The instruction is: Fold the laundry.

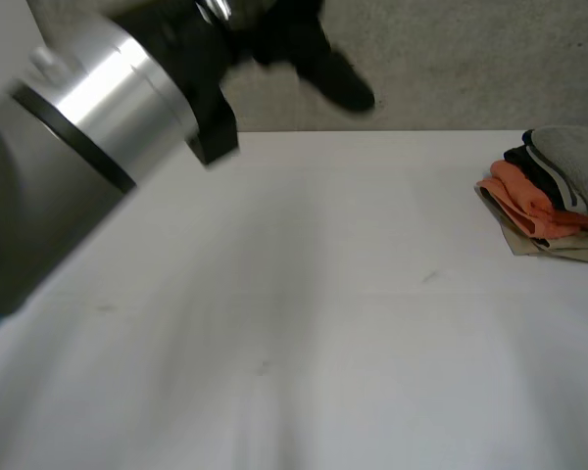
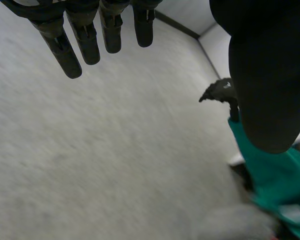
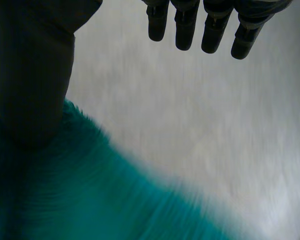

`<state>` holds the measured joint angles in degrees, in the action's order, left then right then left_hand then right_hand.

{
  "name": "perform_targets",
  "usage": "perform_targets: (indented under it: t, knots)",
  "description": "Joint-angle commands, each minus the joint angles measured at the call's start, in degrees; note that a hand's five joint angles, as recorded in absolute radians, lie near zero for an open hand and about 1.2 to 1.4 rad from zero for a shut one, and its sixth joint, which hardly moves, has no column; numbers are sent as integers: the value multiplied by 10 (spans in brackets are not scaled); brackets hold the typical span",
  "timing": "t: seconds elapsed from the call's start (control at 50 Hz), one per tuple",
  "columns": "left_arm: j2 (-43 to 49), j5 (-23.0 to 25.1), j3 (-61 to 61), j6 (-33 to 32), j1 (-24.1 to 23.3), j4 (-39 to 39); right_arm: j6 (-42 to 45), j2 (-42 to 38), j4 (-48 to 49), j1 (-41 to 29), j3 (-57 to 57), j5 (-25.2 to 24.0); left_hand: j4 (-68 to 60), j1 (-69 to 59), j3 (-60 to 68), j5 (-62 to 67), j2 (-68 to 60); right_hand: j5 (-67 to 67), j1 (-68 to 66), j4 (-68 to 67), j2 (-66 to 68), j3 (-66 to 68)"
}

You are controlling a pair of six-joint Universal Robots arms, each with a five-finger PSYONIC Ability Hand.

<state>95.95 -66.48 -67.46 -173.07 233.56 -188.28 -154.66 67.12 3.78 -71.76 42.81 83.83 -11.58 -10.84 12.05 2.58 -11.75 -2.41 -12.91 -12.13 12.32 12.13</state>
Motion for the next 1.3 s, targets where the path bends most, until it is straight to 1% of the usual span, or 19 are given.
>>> perform_targets:
  t: [0.02,0.04,0.06,0.12,0.18,0.32,0.88,1.1,1.18,1.2,1.24,1.26,1.3]
  knots:
    - [-33,-83,22,19,44,6,-13,71,91,-114,107,-78,12,5,-17,-22,14,24,29,21,-23,-21]
    - [-38,-87,17,18,49,9,-13,74,91,-128,116,-82,12,5,-17,-22,14,24,29,21,-23,-21]
    - [-44,-88,12,18,56,10,-12,81,91,-158,131,-87,12,5,-17,-22,14,24,29,21,-23,-21]
    - [-61,-88,-16,18,82,12,-13,86,86,-205,149,-85,12,5,-17,-22,14,24,29,21,-23,-21]
    - [-66,-88,-40,18,102,10,-12,86,84,-223,164,-84,12,5,-17,-22,14,24,29,21,-23,-21]
    - [-68,-87,-77,19,123,8,-11,81,76,-227,189,-84,14,6,-18,-24,15,24,29,21,-23,-21]
    - [-66,-88,-101,20,123,6,-11,81,62,-224,207,-83,16,8,-21,-26,18,24,29,21,-23,-21]
    - [-67,-96,-102,19,124,6,-12,83,58,-231,206,-82,16,8,-21,-26,18,24,29,21,-23,-21]
    - [-66,-97,-109,19,124,10,-11,84,13,-231,203,-82,16,8,-21,-26,18,24,29,21,-23,-21]
    - [-66,-97,-113,19,124,11,-11,84,-26,-226,198,-82,16,8,-21,-26,18,24,29,21,-23,-21]
    - [-68,-96,-128,19,125,6,-11,84,-73,-223,194,-83,16,8,-21,-26,18,24,29,21,-23,-21]
    - [-68,-96,-133,19,124,6,-8,84,-122,-223,192,-84,16,8,-21,-26,18,24,29,21,-23,-21]
    - [-68,-95,-146,18,123,6,-3,83,-172,-222,190,-84,16,8,-21,-26,18,24,29,21,-23,-21]
